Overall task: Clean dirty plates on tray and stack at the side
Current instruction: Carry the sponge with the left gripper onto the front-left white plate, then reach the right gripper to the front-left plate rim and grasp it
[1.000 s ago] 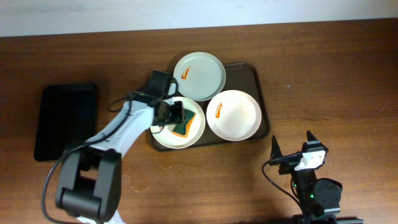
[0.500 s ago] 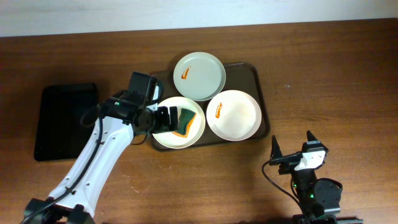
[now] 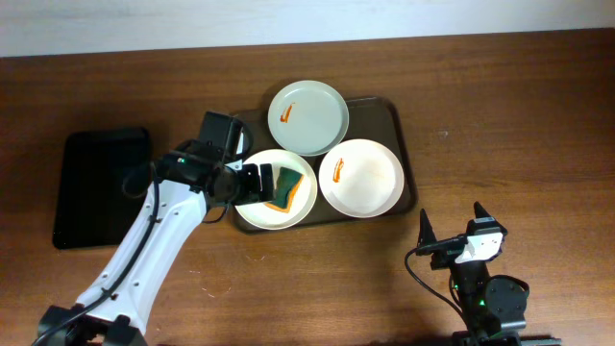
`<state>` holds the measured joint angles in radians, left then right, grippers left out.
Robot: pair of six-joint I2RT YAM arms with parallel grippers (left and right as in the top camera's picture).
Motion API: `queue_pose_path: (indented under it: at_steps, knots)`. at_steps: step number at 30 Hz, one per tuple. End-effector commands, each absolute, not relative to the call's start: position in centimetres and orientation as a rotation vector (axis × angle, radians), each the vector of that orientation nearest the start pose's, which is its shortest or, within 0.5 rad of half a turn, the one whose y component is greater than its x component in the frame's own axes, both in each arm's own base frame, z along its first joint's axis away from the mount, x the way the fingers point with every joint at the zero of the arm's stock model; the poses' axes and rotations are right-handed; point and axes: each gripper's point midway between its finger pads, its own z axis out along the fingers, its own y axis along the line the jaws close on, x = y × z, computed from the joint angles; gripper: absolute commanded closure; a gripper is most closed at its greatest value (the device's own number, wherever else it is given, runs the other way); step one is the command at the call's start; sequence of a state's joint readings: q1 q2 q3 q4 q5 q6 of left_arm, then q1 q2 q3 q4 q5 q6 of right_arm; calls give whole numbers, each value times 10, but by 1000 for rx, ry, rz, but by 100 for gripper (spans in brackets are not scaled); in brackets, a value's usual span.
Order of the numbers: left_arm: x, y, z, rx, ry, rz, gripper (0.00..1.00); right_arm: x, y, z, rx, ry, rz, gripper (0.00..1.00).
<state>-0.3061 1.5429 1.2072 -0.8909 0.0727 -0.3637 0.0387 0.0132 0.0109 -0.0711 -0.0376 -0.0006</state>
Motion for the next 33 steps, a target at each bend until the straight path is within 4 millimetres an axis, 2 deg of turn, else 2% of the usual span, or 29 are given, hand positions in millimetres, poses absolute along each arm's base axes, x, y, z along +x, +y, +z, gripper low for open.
queue_pose_path:
  at_steps: [1, 2, 4, 6, 9, 11, 12, 13, 15, 17, 19, 21, 22, 23, 24, 25, 26, 27, 28, 30, 31, 32, 33]
  knots:
    - [326, -108, 105, -81, 2831, -194, 0, 246, 13, 155, -48, 1653, 54, 2]
    - [326, -108, 104, -81, 2829, -194, 0, 246, 22, 159, -55, 1637, 123, 2]
    - [327, -108, 104, -81, 2828, -195, 0, 231, 76, 174, -130, 1597, 563, 2]
    - [329, -109, 105, -80, 2816, -201, 0, 210, 103, 217, -220, 1440, 800, 2]
    - [329, -109, 105, -80, 2816, -201, 0, 186, 121, 248, -373, 1301, 888, 2]
    - [329, -109, 105, -80, 2816, -201, 0, 177, 115, 284, -369, 1183, 839, 2]
    - [329, -109, 105, -80, 2816, -201, 0, 180, 111, 292, -353, 1192, 798, 2]
    - [329, -109, 105, -80, 2815, -201, 0, 186, 108, 303, -380, 1250, 698, 2]
    - [331, -109, 105, -80, 2811, -203, 0, 204, 106, 306, -452, 1469, 560, 2]
    - [333, -110, 106, -79, 2799, -208, 1, 232, 106, 309, -466, 1774, 572, 2]
    - [333, -110, 106, -79, 2798, -208, 0, 243, 122, 315, -479, 1991, 771, 2]
    - [334, -110, 107, -79, 2794, -210, 0, 257, 148, 328, -534, 2074, 1080, 1]
    - [335, -111, 107, -79, 2791, -211, 0, 270, 155, 323, -526, 2096, 1185, 12]
    - [335, -111, 107, -79, 2791, -212, 0, 285, 160, 303, -504, 2166, 1230, 27]
    - [335, -111, 107, -79, 2791, -211, 0, 294, 162, 278, -471, 2267, 1197, 38]
    - [335, -111, 107, -79, 2791, -211, 0, 301, 164, 250, -438, 2384, 1118, 41]
    - [335, -111, 107, -79, 2791, -211, 0, 311, 166, 218, -359, 2528, 974, 41]
    - [335, -111, 107, -79, 2789, -212, 0, 320, 170, 194, -291, 2619, 836, 41]
    - [337, -111, 108, -78, 2782, -215, 0, 328, 180, 175, -258, 2664, 713, 41]
    - [338, -111, 108, -78, 2779, -216, 0, 334, 201, 153, -275, 2682, 564, 41]
    - [338, -111, 108, -78, 2779, -216, 0, 337, 202, 137, -126, 2724, 441, 52]
    - [338, -111, 108, -78, 2779, -216, 1, 338, 201, 129, -41, 2742, 388, 58]
    - [338, -111, 108, -78, 2779, -216, 0, 335, 205, 110, 61, 2780, 319, 58]
